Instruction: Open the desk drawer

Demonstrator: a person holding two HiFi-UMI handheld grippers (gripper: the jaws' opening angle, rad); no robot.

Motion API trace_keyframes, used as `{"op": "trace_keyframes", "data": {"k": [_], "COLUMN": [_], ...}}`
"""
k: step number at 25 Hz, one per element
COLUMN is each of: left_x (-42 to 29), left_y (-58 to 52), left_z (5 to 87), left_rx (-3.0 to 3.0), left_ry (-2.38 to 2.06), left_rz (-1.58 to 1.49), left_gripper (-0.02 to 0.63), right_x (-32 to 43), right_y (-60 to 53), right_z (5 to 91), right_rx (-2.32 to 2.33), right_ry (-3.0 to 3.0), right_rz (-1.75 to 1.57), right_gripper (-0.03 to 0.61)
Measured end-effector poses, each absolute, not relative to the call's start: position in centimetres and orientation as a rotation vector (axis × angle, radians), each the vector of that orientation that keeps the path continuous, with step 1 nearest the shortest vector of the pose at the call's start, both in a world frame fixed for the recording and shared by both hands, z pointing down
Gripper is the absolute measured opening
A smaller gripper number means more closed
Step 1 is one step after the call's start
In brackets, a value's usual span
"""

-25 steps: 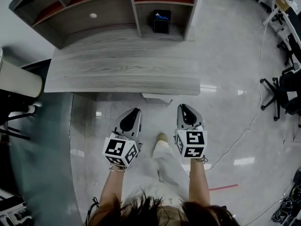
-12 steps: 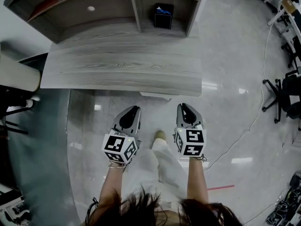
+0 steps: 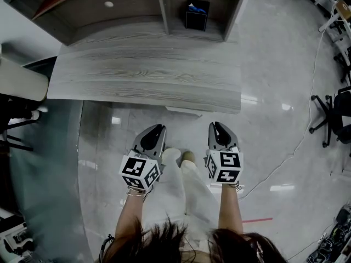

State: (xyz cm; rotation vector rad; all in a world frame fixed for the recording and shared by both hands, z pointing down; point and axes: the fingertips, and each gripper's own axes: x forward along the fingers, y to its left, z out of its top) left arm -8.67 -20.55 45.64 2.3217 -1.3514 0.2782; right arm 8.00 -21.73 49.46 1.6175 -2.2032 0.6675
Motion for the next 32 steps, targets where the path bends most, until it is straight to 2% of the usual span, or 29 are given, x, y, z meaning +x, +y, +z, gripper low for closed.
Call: {"op": "trace_keyframes", "data": {"k": [32], "left_x": [-10.3], "left_y": [-23.7], "left_z": [53.4], "left_rx": [2.283], "left_ry": [-1.334], "left_rz": [0.367], "left_gripper": [0.064], "right_x": [7.2], "right_y": [-23.3], "right_z": [56.8], "right_rx": [1.488], "right_ry": [-2.11], "right_rz": [0.71], "right_gripper": [0.072]}}
